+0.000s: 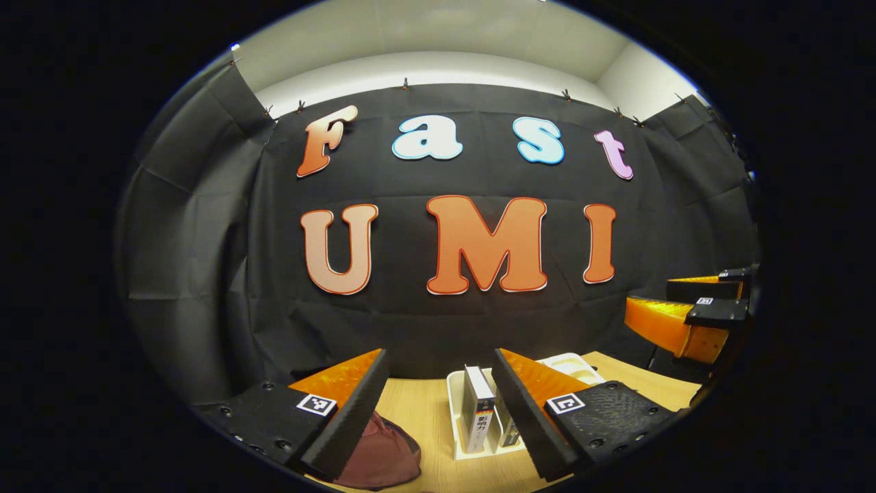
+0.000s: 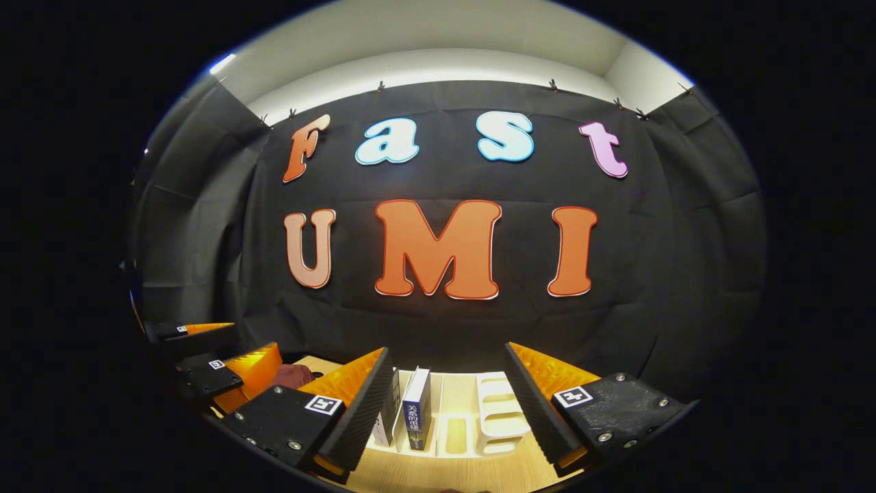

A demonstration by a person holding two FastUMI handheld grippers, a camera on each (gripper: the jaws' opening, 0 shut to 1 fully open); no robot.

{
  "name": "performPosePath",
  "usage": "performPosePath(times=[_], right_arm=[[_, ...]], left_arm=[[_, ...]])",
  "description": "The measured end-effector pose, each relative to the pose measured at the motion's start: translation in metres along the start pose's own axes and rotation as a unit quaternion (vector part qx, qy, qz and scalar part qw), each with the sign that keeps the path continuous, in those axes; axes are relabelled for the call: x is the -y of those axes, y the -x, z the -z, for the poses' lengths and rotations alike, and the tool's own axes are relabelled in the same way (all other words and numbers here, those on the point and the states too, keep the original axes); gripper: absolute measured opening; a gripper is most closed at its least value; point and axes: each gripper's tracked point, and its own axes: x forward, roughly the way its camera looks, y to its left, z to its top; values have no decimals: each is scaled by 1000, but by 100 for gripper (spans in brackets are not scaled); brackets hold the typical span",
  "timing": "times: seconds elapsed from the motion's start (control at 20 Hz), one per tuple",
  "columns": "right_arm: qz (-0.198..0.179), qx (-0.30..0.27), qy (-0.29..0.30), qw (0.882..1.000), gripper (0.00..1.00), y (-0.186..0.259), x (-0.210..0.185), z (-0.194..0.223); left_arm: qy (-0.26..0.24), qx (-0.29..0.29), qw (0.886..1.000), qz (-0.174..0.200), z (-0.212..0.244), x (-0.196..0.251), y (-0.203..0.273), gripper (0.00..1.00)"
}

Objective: Open the schoolbag, grab two books from the bookshelf and put them into the schoolbag.

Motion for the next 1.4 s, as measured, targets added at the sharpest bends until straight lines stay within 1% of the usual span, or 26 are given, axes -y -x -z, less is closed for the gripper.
performPosePath(times=[0.1,0.2,0.35,0.45,0.55,0.65,0.8,0.95,1.05,1.15,1.25,1.4], right_arm=[[-7,-7,-4,1000,96,-1,3,5],[-13,-10,-7,1000,96,-2,10,9],[-24,-19,-9,999,96,-5,14,18],[-15,-21,-5,1000,96,-7,21,21],[-3,-18,-11,1000,97,-11,22,22],[15,-24,-18,999,96,-14,24,27],[32,-38,-12,999,97,-22,23,35],[48,-48,-15,998,97,-27,23,42],[55,-54,-16,997,97,-31,22,45],[58,-57,-13,997,97,-33,20,47],[60,-57,-9,997,97,-36,20,46],[61,-56,-6,997,97,-39,18,46]], left_arm=[[-28,-17,999,-14,20,-11,2,96],[-67,-36,997,-22,41,-18,4,96],[-131,-69,989,-25,79,-25,10,96],[-156,-93,983,-19,105,-27,11,96],[-171,-116,978,-3,133,-30,11,96],[-196,-150,969,2,167,-41,13,96],[-255,-198,947,7,216,-63,16,96],[-299,-260,918,24,269,-79,29,96],[-311,-280,907,46,292,-79,32,98],[-324,-296,896,60,309,-77,30,97],[-341,-313,884,64,326,-81,30,98],[-358,-344,866,59,349,-91,37,97]])
